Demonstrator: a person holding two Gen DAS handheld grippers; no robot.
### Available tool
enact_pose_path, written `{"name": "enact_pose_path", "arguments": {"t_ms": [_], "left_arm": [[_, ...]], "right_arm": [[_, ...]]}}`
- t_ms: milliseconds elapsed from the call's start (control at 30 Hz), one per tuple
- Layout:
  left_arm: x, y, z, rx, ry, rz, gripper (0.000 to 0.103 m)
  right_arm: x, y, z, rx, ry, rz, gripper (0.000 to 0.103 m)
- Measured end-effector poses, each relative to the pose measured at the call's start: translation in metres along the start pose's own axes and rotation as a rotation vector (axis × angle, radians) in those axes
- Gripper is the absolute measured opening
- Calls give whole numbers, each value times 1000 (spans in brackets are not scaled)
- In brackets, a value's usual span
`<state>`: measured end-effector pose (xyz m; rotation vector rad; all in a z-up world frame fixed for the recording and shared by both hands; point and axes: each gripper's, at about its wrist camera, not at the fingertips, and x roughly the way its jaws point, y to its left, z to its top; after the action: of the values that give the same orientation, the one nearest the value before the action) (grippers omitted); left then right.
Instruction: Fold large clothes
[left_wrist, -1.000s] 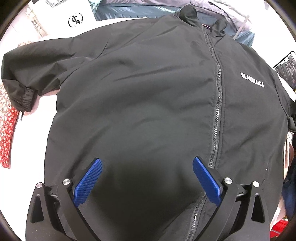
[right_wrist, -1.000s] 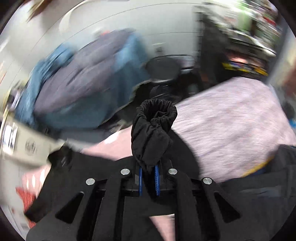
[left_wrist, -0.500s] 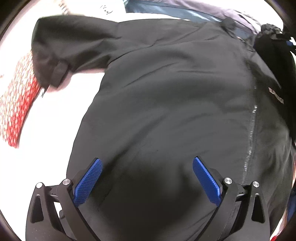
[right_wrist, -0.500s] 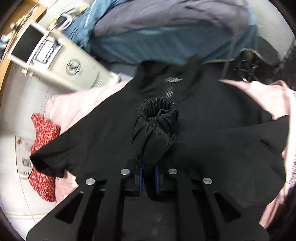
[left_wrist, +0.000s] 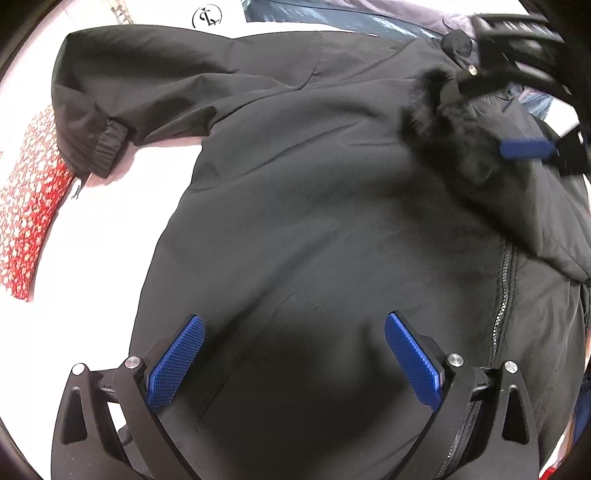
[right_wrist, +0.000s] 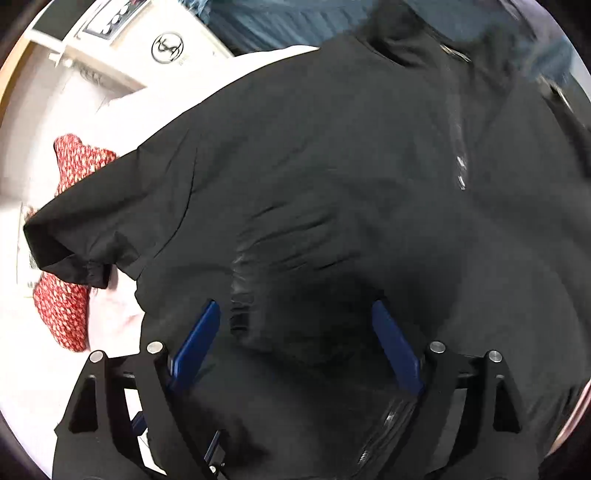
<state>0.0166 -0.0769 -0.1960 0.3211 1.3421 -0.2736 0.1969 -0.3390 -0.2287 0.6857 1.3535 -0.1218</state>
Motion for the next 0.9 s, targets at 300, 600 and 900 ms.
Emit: {"name": "enact_pose_path", "arguments": {"t_ms": [300, 600, 900], "left_arm": [[7, -18, 4, 29, 17, -14, 97], [0, -55, 18, 99, -5, -40, 97], [-2, -86, 27, 167, -5, -29, 97]], "right_arm": [[-43, -52, -39, -4, -112, -70, 84], [-111, -178, -58, 289, -401, -321, 84], [-47, -215, -90, 244, -207, -436, 85]]}}
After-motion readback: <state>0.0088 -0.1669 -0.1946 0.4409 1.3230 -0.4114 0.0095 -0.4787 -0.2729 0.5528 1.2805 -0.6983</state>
